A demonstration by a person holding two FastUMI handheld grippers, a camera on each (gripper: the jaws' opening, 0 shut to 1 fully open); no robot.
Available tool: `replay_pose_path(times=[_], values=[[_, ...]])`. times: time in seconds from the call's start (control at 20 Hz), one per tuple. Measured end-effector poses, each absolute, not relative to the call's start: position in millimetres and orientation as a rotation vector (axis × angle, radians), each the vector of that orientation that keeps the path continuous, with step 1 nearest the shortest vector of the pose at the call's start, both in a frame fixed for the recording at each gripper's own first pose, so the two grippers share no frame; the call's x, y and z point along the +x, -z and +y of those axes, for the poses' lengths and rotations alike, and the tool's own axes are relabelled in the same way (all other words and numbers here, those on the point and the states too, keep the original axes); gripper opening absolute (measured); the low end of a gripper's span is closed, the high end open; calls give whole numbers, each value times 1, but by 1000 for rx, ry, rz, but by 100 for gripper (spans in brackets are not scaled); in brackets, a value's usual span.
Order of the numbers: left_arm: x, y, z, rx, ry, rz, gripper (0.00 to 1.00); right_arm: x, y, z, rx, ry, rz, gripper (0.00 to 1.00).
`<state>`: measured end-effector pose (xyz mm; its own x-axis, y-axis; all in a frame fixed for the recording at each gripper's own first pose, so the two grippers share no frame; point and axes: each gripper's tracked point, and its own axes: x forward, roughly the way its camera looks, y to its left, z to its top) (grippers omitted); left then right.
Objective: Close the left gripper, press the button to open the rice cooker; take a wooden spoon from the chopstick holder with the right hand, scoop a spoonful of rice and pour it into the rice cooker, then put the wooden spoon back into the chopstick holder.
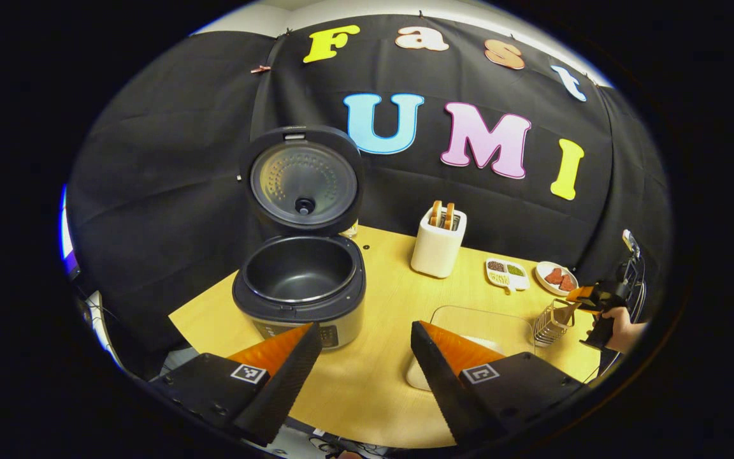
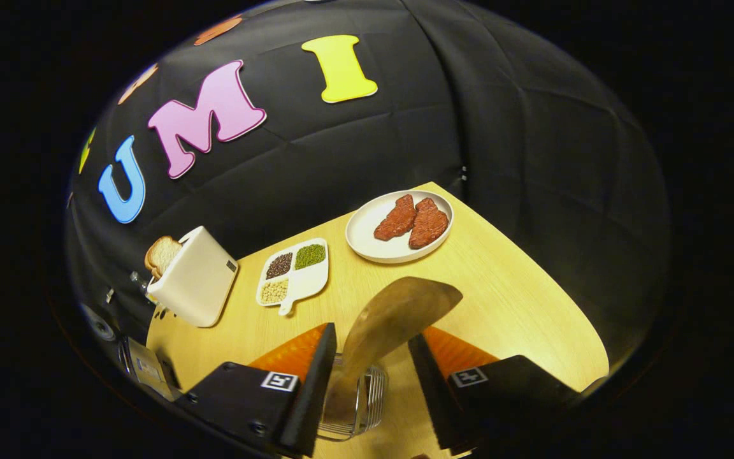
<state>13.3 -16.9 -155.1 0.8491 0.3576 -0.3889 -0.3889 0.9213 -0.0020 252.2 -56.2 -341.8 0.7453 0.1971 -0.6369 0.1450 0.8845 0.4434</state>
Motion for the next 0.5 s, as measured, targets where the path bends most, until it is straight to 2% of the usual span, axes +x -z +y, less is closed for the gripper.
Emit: replay_pose_path(times=[0.05, 0.1, 0.15, 0.25, 0.5], values=[[14, 159, -21, -86, -390, 400, 96, 252, 339, -56, 504, -28, 737, 55], [14, 162, -24, -92, -384, 407, 96, 251, 337, -54, 512, -32, 736, 54], [13, 165, -26, -97, -379, 412, 96, 251, 332, -53, 519, -32, 735, 39], [15, 166, -29, -108, -364, 412, 96, 246, 327, -50, 534, -31, 752, 25], [13, 158, -19, -110, -325, 377, 96, 237, 293, -43, 520, -43, 714, 17]])
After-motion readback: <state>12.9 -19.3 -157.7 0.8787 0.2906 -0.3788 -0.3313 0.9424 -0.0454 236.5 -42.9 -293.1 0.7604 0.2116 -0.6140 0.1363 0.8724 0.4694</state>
